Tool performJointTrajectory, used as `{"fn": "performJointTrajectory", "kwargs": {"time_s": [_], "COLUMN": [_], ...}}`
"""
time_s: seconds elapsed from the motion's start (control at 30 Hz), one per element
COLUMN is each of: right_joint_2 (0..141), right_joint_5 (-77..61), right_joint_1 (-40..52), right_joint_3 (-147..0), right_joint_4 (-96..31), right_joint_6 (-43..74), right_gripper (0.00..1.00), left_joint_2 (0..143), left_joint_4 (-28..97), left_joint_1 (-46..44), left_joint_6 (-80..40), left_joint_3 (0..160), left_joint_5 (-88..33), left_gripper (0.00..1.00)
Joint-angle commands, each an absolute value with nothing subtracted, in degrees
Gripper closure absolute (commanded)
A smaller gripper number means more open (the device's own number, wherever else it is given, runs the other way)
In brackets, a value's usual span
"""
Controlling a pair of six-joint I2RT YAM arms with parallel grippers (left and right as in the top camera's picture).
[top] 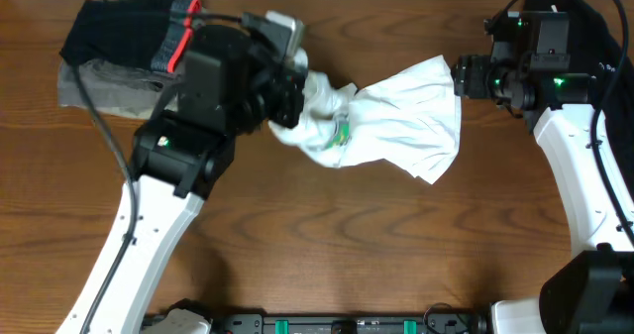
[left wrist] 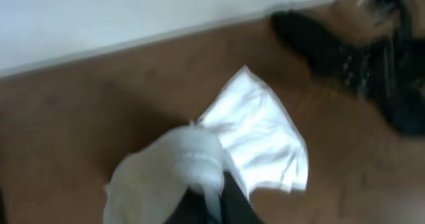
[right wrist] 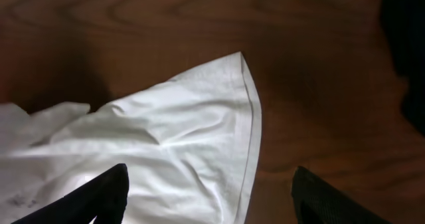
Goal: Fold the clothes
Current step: 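Lift the T-shirt corner with the left gripper and pull it leftward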
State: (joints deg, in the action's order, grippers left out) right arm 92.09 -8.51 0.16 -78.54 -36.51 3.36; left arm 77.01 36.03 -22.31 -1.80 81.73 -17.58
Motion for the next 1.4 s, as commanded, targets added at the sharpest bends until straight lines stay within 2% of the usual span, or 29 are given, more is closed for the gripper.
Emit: {"fn": "performJointTrajectory", "kwargs": {"time_s": [0.0,0.27,0.43,0.5,0.7,0.97,1.13,1.37], "right_joint_2": [92.2,92.2,92.2,92.2,92.2,92.2,92.3,92.7], "right_joint_5": [-8.8,-8.8,-8.8,-8.8,-8.8,-8.8,-8.8,-8.8], "right_joint_1": [-0.4,-0.4,-0.4,-0.4,-0.4,-0.4,-0.4,-0.4], "right_joint_3": [-78.6,-78.6,-78.6,-78.6,-78.6,-78.6,-78.6,-78.6], "right_joint_4": [-36.4,-36.6,-36.2,-36.2,-36.2,-36.2,-36.2,-36.2], "right_joint_6": [2.5,2.5,2.5,2.5,2.5,2.7,2.5,2.5], "right_gripper": [0.24,0.23,0.21,0.21,0.2,0.2,0.19,0.19], "left_joint_2": [81.5,93.1,95.2,94.8,94.9,103.9,107.4,107.9], "left_joint_4": [40.6,59.4,61.1,60.4,53.1,44.6,45.0,48.8], "left_joint_1": [-22.4,-22.7,-22.2,-21.4,-16.9,-16.2,-16.3,-16.7], "left_joint_6": [1.0,9.0,10.4,9.6,2.9,3.7,11.3,19.7], "left_joint_3": [82.0,82.0,82.1,82.9,83.9,83.7,83.7,83.6], "left_joint_5": [-17.1,-17.0,-15.1,-14.0,-14.8,-16.4,-26.6,-24.6], "left_gripper": [0.94,0.92,0.48,0.4,0.32,0.27,0.27,0.23]}}
